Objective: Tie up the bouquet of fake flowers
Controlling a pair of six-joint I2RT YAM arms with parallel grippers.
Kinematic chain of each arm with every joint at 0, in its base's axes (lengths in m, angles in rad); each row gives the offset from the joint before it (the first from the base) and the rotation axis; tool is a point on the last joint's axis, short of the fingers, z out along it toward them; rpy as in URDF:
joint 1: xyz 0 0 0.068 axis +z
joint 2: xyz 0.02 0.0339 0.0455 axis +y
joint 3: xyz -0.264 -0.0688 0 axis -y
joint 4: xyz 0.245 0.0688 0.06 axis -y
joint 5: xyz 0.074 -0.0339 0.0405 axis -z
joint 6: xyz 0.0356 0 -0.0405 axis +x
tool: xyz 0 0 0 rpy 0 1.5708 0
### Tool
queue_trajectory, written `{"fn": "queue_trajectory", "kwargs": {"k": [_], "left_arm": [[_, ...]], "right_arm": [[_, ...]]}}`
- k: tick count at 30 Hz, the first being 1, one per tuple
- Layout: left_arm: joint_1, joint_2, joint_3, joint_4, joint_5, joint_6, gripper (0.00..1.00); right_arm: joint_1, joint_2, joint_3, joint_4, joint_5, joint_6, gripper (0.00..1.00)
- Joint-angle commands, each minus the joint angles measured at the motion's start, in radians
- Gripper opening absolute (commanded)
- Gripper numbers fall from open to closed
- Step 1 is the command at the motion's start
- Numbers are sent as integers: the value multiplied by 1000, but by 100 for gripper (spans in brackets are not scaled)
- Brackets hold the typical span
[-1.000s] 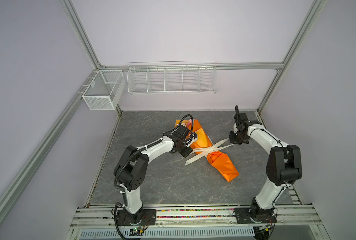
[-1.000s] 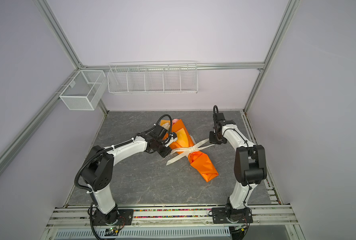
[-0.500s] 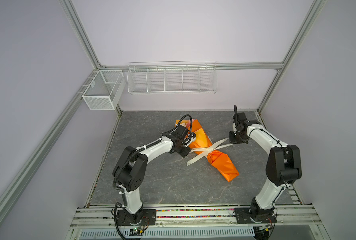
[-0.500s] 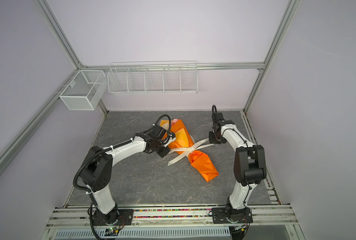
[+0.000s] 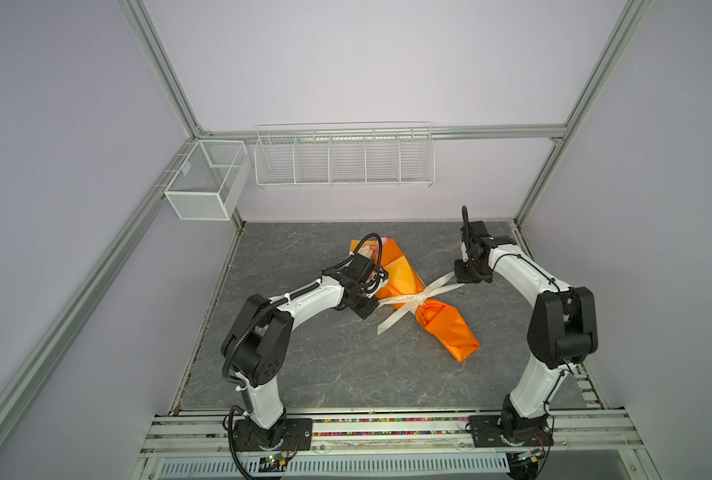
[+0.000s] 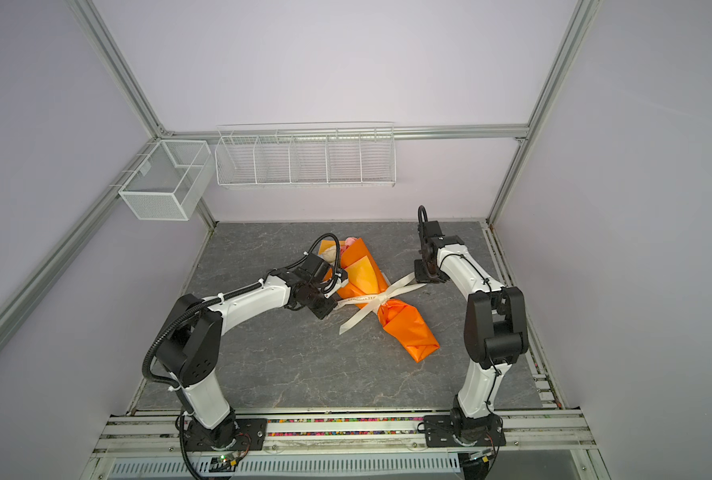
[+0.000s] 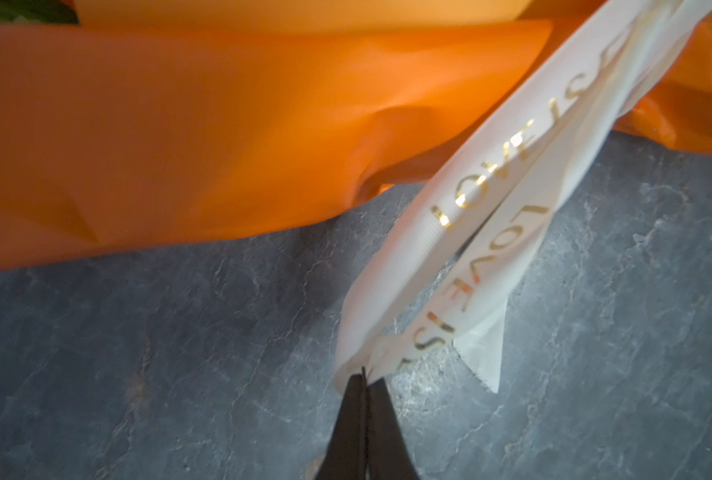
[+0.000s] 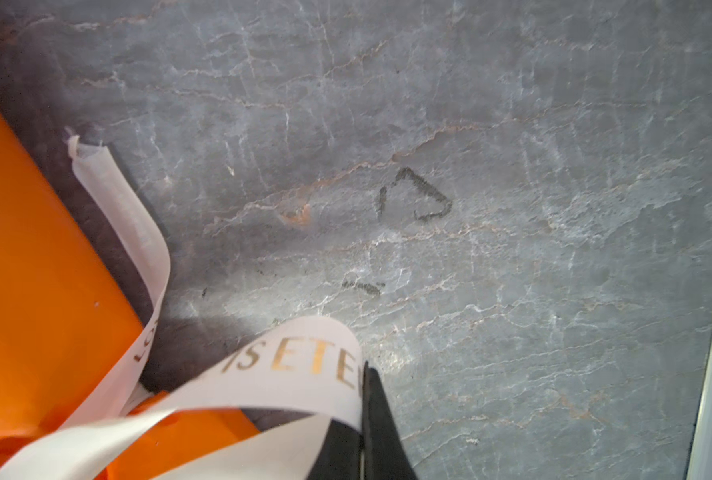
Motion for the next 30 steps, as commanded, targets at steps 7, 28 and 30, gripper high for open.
{"fn": "queue_trajectory", "kwargs": {"k": [7, 28, 30], "left_arm": [[8, -49, -30, -16, -19, 7, 0], [9, -86, -103, -22, -84, 9, 0], [9, -91, -116, -22, -87, 9, 0]], "right_arm": [[2, -5, 20, -8, 32, -26, 7], [214, 2, -53, 138, 522, -210, 7], [207, 7, -45, 129, 499, -200, 7]]}}
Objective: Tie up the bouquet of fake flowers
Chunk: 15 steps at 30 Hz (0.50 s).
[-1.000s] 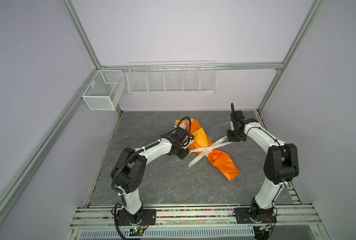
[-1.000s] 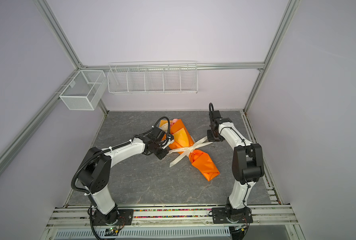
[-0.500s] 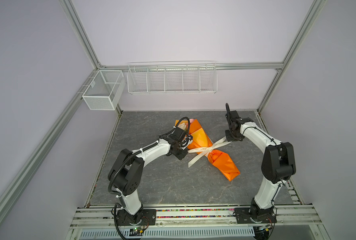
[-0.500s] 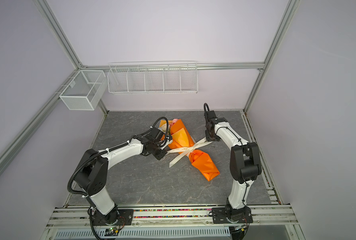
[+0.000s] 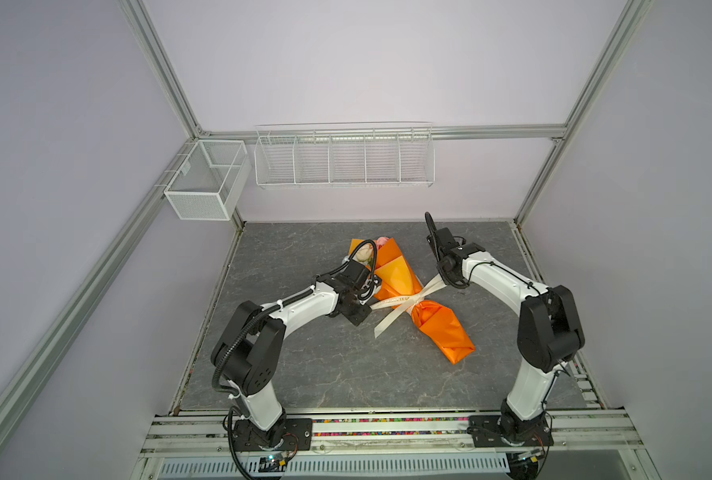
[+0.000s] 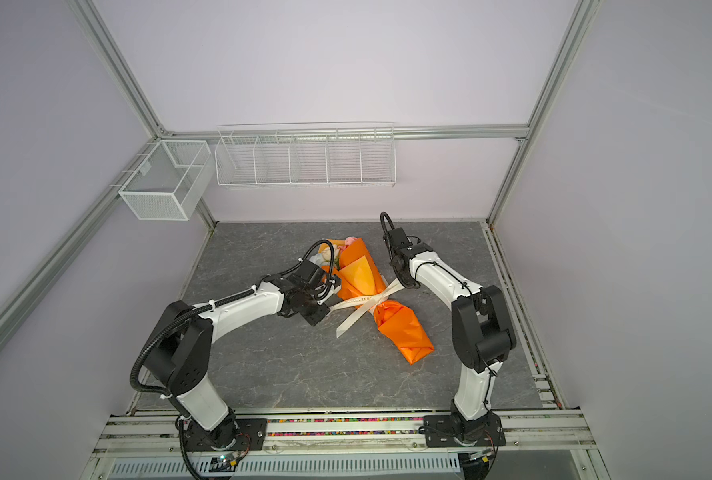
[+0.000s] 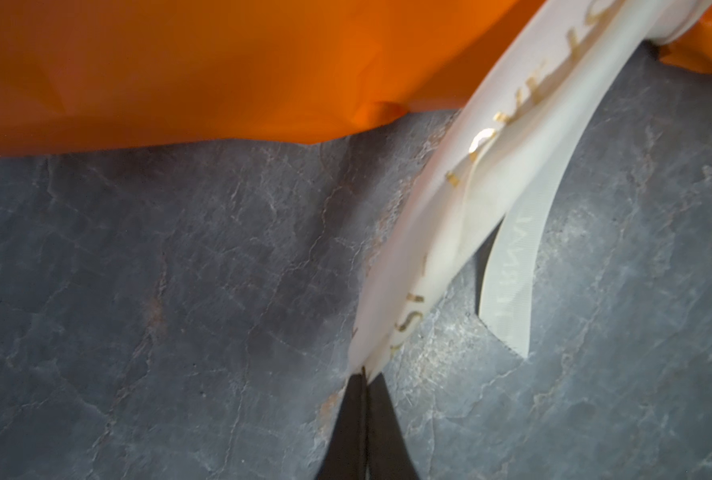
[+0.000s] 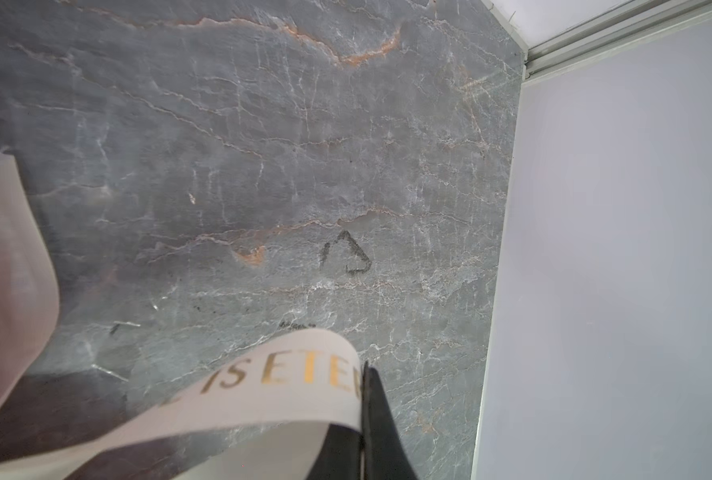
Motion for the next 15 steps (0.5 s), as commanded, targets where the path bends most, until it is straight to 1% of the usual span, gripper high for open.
{"fn": "queue_trajectory", "kwargs": {"k": [1, 7, 15], "left_arm": [[5, -32, -27, -12, -20, 6, 0], [9, -44, -43, -30, -55, 4, 0], [21, -45, -60, -61, -111, -3, 0]], "right_arm": [[-15, 14, 4, 7, 18, 3, 7], [-27, 20, 16, 0, -25, 6, 7], [-48, 25, 13, -11, -49, 15, 7]]}}
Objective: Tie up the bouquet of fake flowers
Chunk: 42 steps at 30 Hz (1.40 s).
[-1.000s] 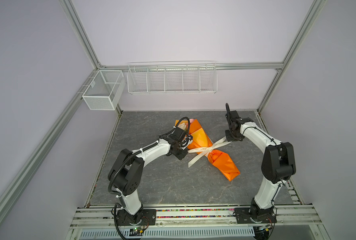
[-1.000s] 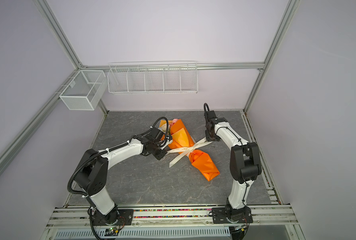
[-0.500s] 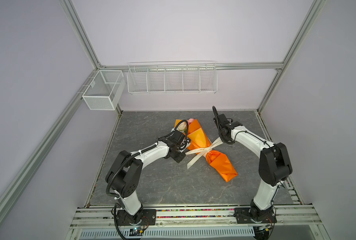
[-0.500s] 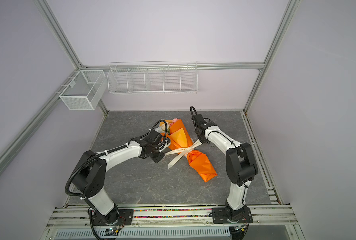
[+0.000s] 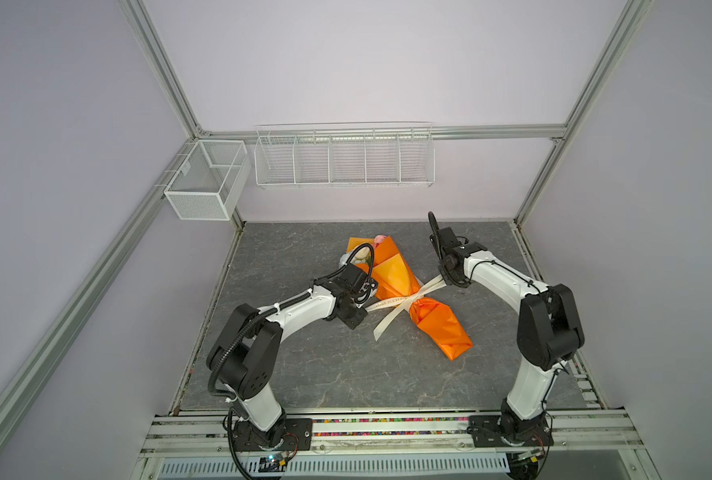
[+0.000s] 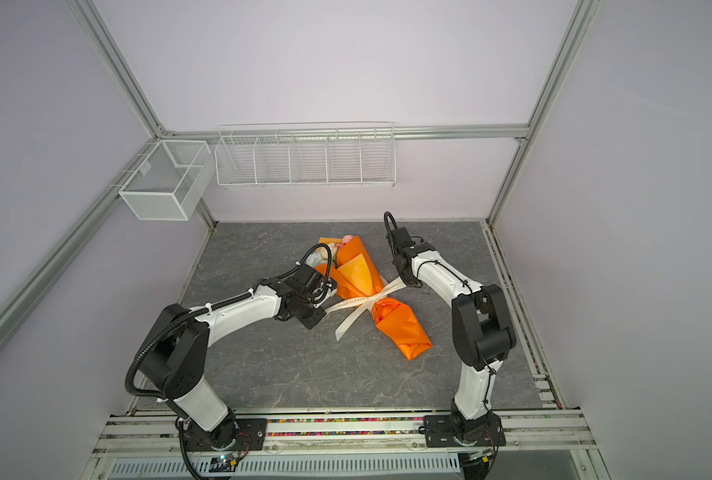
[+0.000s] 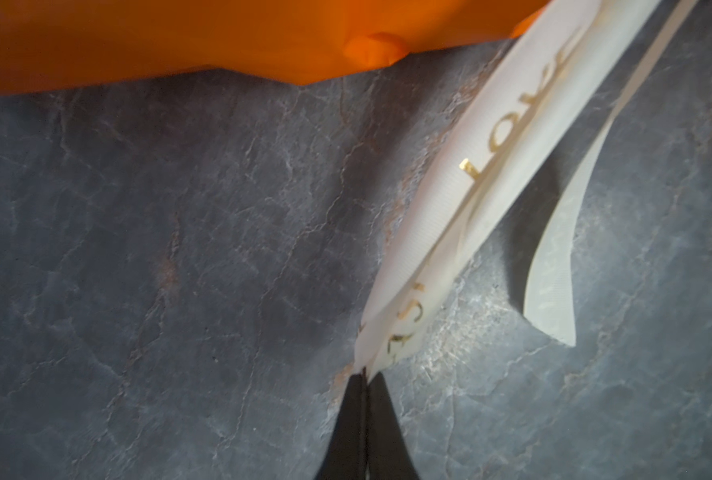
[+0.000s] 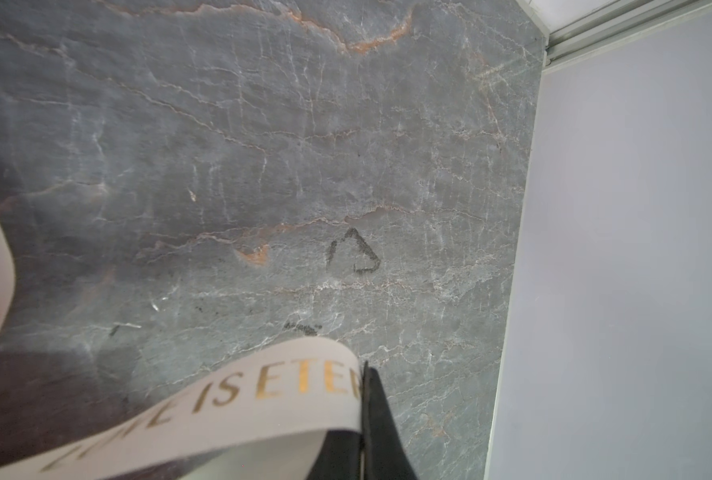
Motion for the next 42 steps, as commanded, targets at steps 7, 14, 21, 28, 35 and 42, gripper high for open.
{"fn": "queue_trajectory", "kwargs": {"k": [7, 14, 21, 28, 35, 42], "left_arm": [[23, -9, -16, -79, -66, 1, 0], [45, -7, -10, -100, -77, 4, 0], [48, 10, -5, -106, -68, 5, 0], [56, 8, -11, -110, -97, -5, 0], [81, 12, -1, -120, -80, -8, 0], [81, 21, 8, -116, -77, -18, 0]], "right_arm": [[-28, 24, 16, -9, -23, 10, 7], [-43, 34, 36, -15, -50, 15, 7], [-47, 36, 34, -16, -66, 20, 7], [-65, 35, 31, -19, -71, 27, 7], [-86, 29, 32, -28, -100, 38, 7], [-84, 29, 36, -38, -161, 36, 7]]}}
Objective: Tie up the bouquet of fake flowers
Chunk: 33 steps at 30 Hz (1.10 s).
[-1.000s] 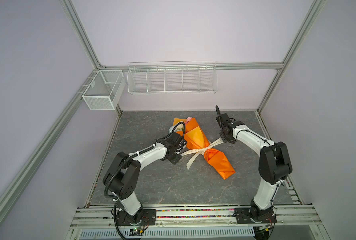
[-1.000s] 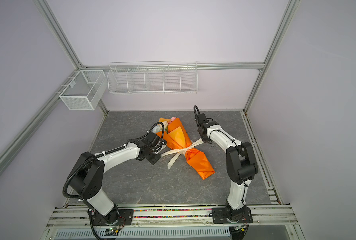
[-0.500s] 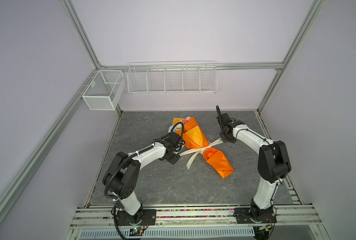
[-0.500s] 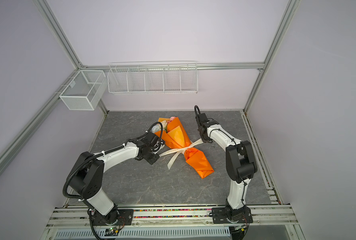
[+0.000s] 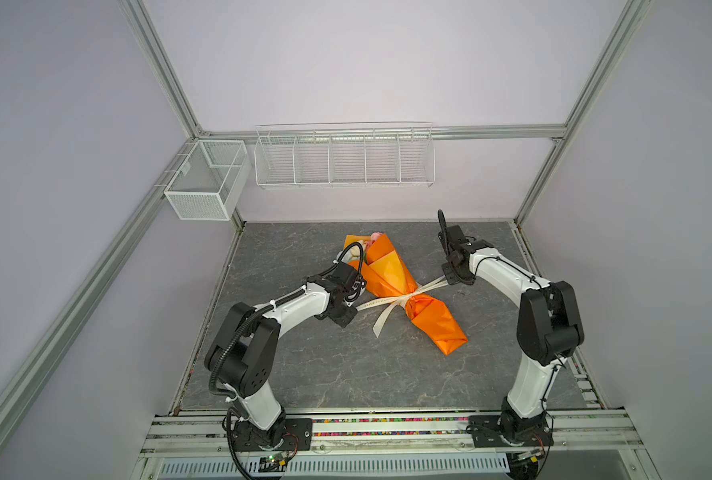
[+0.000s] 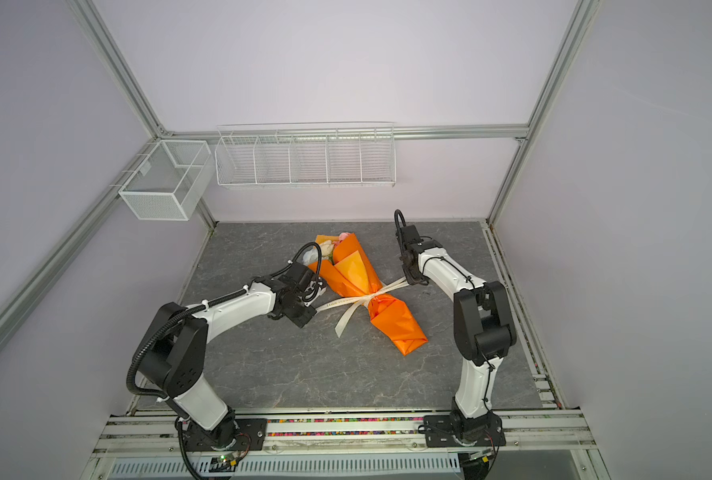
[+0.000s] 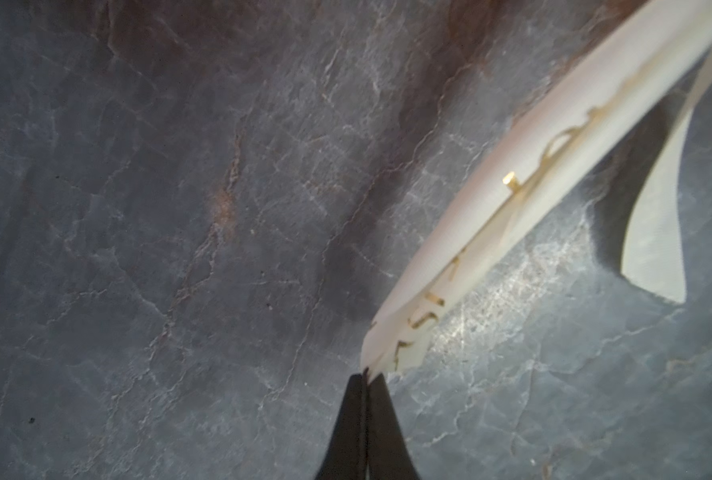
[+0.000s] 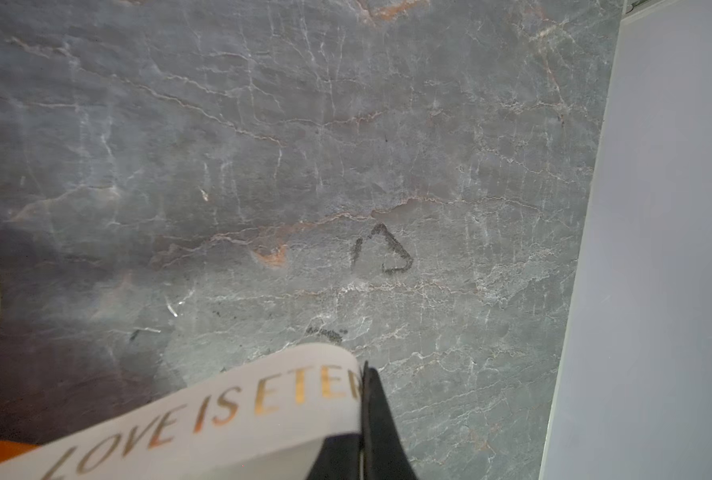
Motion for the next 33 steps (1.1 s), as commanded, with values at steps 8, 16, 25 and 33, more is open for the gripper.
{"fn": "queue_trajectory", "kwargs": {"k": [8, 16, 25, 33], "left_arm": [[15, -174, -29, 58, 120, -83, 42], [17, -398, -99, 145, 67, -199, 60], [17, -466, -171, 347, 183, -446, 66], [15, -431, -196, 430, 287, -596, 68]], "right_arm": [[-21, -58, 29, -39, -201, 55, 26], [-113, -242, -62, -54, -358, 178, 58], [-126, -381, -357, 69, -936, 226, 61], [-25, -325, -523, 187, -999, 328, 52]]}}
